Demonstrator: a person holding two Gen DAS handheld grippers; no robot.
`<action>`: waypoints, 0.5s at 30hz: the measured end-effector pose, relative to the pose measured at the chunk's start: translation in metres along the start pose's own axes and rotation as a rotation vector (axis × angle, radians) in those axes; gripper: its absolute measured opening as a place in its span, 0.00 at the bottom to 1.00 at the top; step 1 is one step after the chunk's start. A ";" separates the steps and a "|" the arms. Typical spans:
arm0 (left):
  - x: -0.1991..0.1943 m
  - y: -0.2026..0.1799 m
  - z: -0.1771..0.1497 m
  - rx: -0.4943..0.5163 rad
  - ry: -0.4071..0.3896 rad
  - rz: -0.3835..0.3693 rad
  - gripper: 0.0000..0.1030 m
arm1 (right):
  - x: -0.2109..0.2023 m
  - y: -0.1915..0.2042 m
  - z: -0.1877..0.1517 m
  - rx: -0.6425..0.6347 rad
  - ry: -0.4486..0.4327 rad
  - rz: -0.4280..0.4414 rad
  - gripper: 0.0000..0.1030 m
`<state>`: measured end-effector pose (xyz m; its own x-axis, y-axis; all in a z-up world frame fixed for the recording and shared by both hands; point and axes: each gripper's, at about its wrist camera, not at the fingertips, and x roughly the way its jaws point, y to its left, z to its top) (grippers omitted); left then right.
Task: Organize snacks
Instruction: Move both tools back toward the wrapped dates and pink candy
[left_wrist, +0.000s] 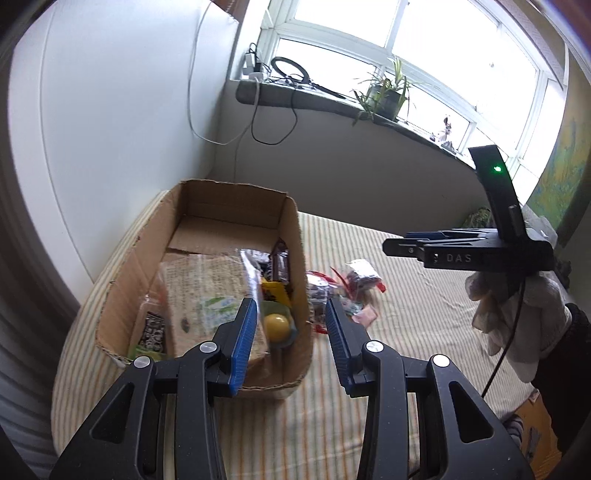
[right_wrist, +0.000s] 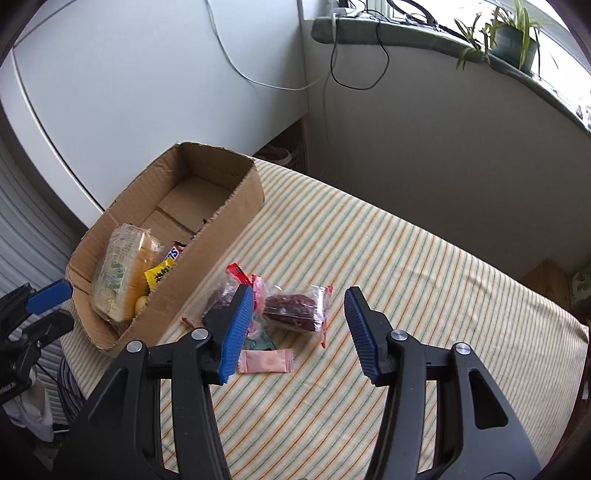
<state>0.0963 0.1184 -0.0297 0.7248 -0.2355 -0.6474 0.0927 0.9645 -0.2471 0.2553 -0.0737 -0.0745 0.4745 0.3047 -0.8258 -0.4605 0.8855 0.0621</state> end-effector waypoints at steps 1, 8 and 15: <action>0.001 -0.005 -0.001 0.005 0.005 -0.007 0.36 | 0.003 -0.005 -0.001 0.013 0.009 0.004 0.52; 0.023 -0.042 -0.016 0.049 0.081 -0.075 0.36 | 0.032 -0.014 -0.004 0.050 0.077 0.063 0.52; 0.055 -0.067 -0.021 0.063 0.153 -0.131 0.36 | 0.058 -0.016 -0.002 0.077 0.108 0.108 0.52</action>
<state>0.1157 0.0380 -0.0639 0.5919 -0.3704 -0.7159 0.2252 0.9288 -0.2944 0.2889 -0.0704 -0.1246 0.3396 0.3639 -0.8673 -0.4437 0.8751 0.1934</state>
